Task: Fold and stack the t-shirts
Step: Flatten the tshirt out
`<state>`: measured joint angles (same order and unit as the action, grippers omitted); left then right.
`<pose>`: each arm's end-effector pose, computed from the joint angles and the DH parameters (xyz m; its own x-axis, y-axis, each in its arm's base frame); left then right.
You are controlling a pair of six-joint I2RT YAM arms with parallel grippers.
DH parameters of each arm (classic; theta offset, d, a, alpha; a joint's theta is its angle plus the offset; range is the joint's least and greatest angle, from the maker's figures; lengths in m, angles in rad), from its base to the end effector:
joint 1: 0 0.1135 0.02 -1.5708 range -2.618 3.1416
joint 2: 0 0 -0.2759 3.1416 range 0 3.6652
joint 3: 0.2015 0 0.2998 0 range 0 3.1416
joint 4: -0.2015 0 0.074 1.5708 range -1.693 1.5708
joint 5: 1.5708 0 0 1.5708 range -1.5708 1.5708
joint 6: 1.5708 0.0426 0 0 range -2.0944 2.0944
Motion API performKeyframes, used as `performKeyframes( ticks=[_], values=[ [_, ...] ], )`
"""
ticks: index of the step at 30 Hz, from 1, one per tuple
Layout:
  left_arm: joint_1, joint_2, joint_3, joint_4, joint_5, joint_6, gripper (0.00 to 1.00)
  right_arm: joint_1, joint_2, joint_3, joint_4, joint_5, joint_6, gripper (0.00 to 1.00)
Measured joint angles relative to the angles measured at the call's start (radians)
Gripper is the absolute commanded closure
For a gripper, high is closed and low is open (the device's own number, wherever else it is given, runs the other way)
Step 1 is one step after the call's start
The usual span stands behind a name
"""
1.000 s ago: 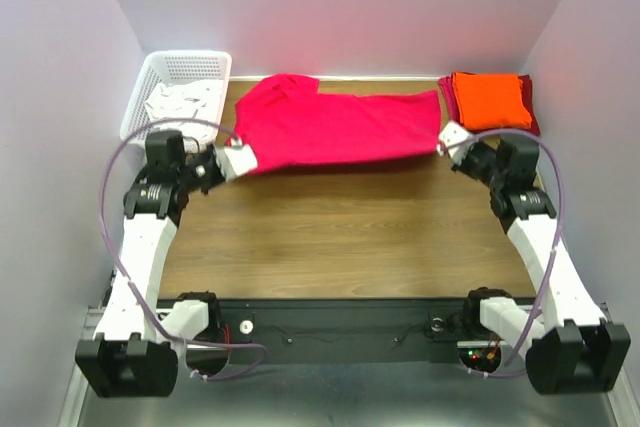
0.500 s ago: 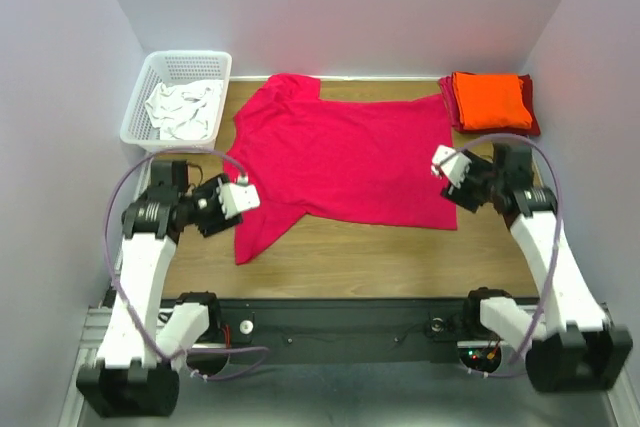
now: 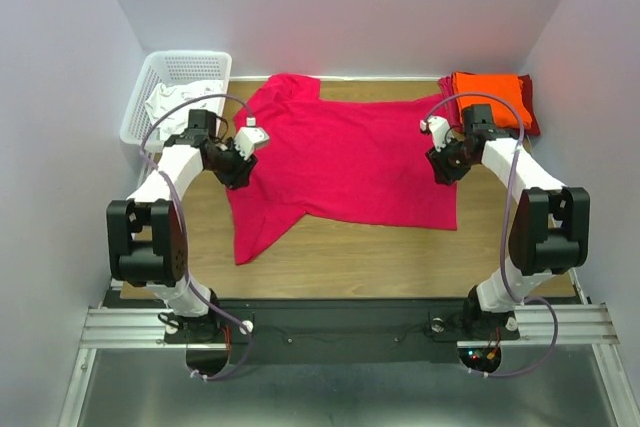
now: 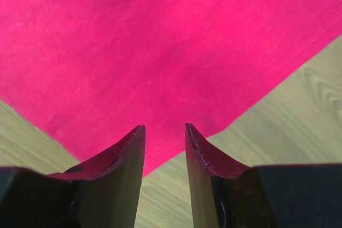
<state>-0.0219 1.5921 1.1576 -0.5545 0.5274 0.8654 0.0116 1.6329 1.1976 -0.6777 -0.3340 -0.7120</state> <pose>0.3779 -0.0297 0.2275 -0.3166 0.6650 -0.6764 0.8275 0.5422 0.1458 0.3791 0.0184 0.2169 -0.5772 -0.6240 -0.5267 -0.7040 0.7071 -0.0661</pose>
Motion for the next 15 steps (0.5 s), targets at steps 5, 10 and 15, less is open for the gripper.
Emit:
performKeyframes(
  ticks=[5,10,15],
  values=[
    [-0.092,-0.028,-0.090,0.002,0.002,-0.011,0.41,0.000,0.011,-0.002,-0.005,0.001,0.054,0.59],
    [-0.180,-0.009,-0.156,-0.003,-0.009,-0.047,0.39,0.000,0.013,-0.004,-0.006,0.001,0.076,0.59],
    [-0.237,0.010,-0.185,0.020,-0.046,-0.089,0.41,0.000,0.013,-0.004,-0.006,0.002,0.082,0.60]
  ],
)
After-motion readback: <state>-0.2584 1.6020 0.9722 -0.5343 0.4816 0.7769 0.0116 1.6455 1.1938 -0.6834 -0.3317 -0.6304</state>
